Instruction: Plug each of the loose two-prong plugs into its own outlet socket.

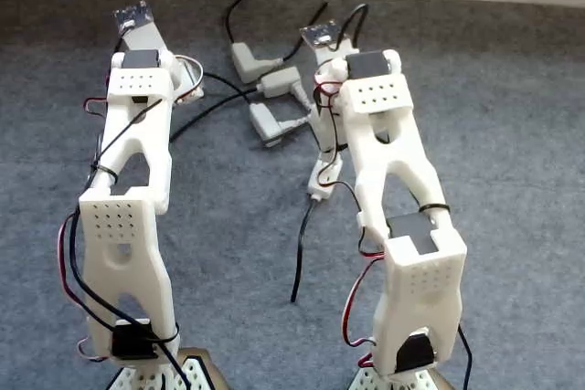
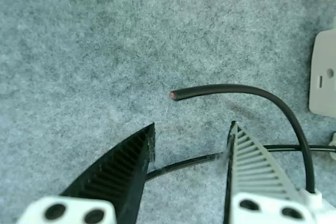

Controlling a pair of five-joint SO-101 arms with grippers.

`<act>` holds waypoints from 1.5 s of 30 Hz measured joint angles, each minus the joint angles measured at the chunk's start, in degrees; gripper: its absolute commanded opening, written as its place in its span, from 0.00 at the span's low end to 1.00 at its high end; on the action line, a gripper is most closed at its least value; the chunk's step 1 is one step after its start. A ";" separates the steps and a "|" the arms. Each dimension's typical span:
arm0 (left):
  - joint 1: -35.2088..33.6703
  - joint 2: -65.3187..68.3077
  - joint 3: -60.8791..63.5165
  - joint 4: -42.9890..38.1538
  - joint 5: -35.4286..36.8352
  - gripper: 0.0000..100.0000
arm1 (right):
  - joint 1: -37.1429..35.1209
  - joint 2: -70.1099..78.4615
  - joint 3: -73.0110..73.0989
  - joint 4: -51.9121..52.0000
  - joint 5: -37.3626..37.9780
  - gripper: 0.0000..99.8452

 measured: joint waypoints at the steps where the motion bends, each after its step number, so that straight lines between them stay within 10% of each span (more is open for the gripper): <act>1: 0.00 0.00 0.00 0.00 0.00 0.23 | 0.00 0.00 0.00 0.00 0.00 0.01; 45: 0.00 0.00 0.00 0.00 0.00 0.23 | 1.23 6.15 -0.18 -2.02 -2.73 0.01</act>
